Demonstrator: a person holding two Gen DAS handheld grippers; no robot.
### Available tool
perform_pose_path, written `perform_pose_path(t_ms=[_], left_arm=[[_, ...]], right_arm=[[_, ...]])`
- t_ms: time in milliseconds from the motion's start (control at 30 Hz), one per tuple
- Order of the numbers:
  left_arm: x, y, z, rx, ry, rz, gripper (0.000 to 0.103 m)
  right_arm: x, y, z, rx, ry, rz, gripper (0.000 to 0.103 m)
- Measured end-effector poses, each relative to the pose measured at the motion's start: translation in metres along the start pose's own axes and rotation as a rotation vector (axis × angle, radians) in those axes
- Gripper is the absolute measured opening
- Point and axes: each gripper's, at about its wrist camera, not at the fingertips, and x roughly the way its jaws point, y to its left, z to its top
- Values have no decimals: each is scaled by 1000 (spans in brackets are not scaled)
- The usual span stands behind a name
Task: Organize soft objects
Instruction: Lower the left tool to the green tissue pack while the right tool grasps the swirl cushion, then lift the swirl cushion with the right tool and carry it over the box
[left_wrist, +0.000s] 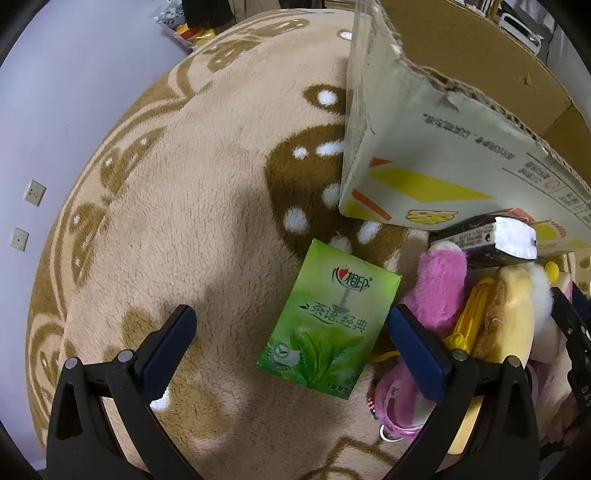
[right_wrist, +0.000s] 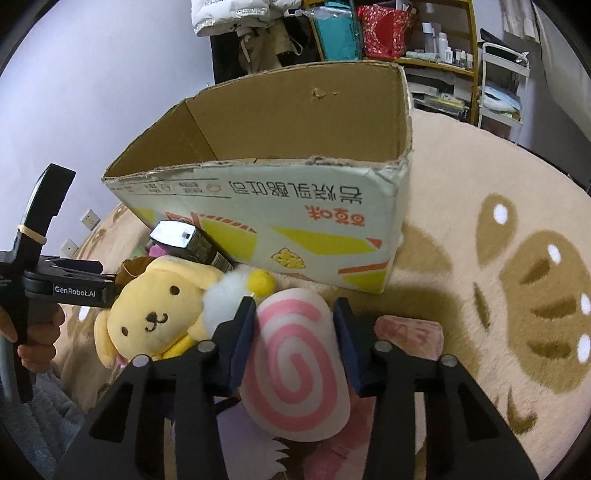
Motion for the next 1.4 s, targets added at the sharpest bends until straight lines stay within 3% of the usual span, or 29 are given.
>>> perform_pose_path(t_ms=[167,400,667,867,1133,1400], left_arm=[[4,2,0,-20,9,-37,94],[5,5,-6,-53,31,-149,65],[-7,15,-16,-87,0,-137,63],[-46,14,-28,-93,-134,-105,63],[-120,12,-45,-98,-408,-100,63],[-173,4,-27,-71,-600,-89,63]], right_arm=[[1,-1,1,0,3,4,37],[-5,3,-1,-23,2,4,32],[-20,7,-3,-35,-35,-14,31],[-42,11,-2,-28,-107,-20,31],[-96,24,2,-40,-289,-8,31],[-137,40,22,-70,-428,7,31]])
